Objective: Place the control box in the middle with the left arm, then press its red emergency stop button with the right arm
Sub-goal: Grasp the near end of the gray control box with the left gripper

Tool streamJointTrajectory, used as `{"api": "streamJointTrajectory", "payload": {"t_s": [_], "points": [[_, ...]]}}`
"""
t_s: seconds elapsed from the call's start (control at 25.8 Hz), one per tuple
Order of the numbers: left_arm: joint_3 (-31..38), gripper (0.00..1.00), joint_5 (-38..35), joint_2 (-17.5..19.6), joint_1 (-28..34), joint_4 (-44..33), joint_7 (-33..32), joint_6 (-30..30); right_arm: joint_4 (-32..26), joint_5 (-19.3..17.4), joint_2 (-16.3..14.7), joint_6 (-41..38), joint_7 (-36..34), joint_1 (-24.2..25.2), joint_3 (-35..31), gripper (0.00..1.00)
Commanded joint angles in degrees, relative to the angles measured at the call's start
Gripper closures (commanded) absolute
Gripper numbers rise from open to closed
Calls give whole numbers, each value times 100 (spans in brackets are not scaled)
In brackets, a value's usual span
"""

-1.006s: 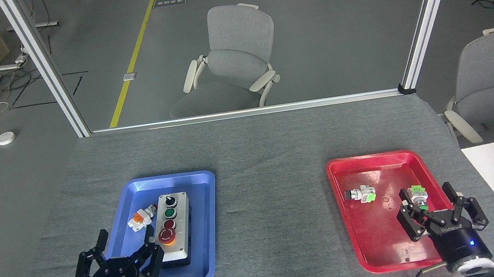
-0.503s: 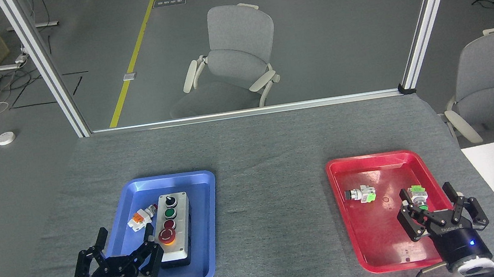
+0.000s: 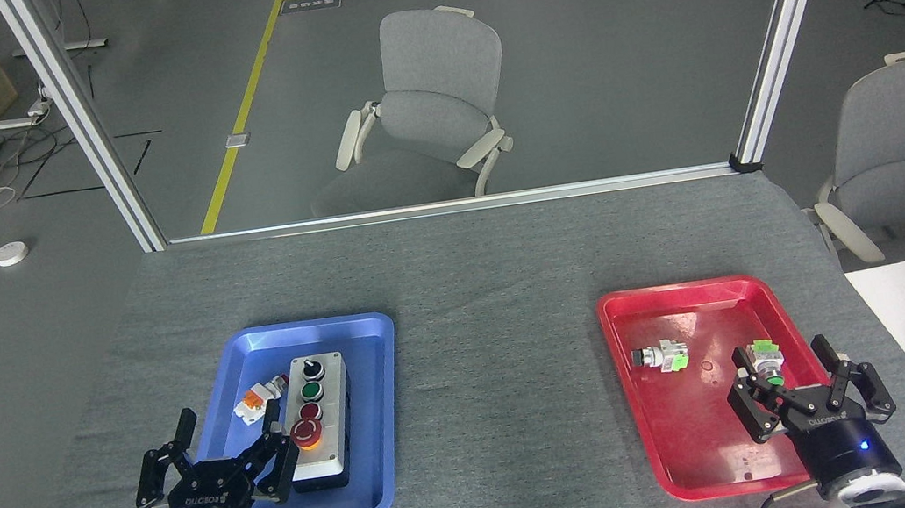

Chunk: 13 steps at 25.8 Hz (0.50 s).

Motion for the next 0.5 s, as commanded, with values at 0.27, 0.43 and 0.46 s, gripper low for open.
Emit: {"api": "streamJointTrajectory", "payload": {"t_s": [0.27, 0.43, 0.46], "points": [[-9, 1, -18, 25, -32, 84, 10, -45, 0, 176, 1, 8, 14, 0, 3, 1], [-9, 1, -26, 25, -6, 93, -8, 8, 0, 168, 9, 8, 14, 0, 12, 1], [0, 1, -26, 16, -6, 84, 10, 43, 0, 168, 9, 8, 14, 0, 4, 1]]}}
